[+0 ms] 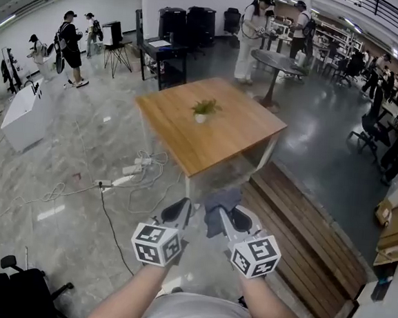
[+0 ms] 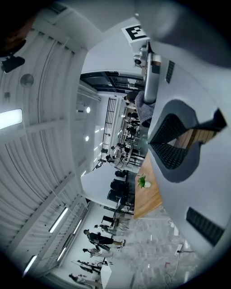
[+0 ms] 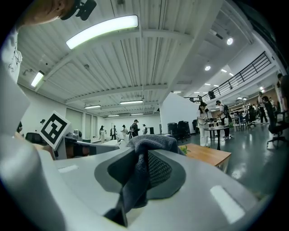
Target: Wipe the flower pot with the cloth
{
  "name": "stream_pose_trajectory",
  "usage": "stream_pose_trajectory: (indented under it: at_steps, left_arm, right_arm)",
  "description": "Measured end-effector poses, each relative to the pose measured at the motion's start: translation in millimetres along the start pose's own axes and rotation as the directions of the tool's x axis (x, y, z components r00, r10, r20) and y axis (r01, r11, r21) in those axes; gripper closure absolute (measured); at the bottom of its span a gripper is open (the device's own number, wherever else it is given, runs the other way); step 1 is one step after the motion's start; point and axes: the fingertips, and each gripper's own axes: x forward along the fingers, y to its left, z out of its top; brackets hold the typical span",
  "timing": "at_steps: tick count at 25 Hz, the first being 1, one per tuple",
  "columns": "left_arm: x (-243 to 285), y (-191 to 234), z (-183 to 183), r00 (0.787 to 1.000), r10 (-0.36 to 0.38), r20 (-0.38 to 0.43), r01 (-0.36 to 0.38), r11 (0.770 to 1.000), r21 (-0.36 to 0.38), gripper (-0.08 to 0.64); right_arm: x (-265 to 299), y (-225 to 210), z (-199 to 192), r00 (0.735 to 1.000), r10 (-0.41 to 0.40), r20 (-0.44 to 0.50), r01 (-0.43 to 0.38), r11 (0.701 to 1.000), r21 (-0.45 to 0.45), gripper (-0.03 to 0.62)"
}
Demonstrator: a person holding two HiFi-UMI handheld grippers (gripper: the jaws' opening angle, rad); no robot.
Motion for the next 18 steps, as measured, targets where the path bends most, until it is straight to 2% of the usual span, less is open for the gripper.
stream_pose_trajectory:
  at_steps: [6,9,14,18]
  left_arm:
    - [40,57,17,1.0,-0.015,-0.023,0.016,1.0,0.016,0.554]
    - [70,78,21,0.999,-0.012,-0.04,0.012,1.0,0.01,0.554]
    - [146,119,19,0.998,0.013,-0.069,-0.012,1.0,0.015,0.554]
    - [225,153,25,0.995,0.06,-0.081,-0.059,0.998,0.006,0.554]
  right_arm:
    - [65,-15,-2,1.0,-0.023,-0.008,0.024,1.0,0.008,0.526]
    - [95,-35,-2,1.0,-0.024,-0.02,0.024,1.0,0.013,0.526]
    - [161,-98,-16,0.999,-0.005,-0.033,0.006,1.0,0.02,0.526]
    - [222,-165,-21,0.998,0.031,-0.048,-0.03,0.999,0.023,0.526]
